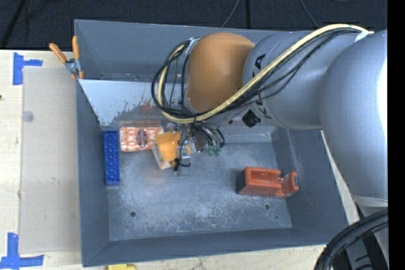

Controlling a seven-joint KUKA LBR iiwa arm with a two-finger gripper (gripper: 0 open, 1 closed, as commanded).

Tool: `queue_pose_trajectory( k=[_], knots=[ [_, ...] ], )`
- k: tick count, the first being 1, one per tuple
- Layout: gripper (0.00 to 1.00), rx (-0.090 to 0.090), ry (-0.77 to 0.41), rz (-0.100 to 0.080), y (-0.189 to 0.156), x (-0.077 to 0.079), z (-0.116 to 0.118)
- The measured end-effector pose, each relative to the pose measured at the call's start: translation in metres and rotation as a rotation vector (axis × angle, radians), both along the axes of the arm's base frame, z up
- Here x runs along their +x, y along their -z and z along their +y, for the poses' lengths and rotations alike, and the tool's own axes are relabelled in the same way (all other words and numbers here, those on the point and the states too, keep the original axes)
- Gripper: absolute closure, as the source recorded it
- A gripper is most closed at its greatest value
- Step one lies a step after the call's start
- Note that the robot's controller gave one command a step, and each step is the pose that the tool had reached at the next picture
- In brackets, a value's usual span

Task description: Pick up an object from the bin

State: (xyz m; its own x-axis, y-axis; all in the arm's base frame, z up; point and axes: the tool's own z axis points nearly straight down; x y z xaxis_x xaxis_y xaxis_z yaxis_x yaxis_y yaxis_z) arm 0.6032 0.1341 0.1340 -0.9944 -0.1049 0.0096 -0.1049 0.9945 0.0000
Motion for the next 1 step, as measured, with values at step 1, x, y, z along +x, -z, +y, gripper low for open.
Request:
queue_pose_trajectory(
  k=[1],
  knots=[
    [1.0, -0.001, 0.001, 0.003, -0.017, -0.0011, -0.0002]
  ],
)
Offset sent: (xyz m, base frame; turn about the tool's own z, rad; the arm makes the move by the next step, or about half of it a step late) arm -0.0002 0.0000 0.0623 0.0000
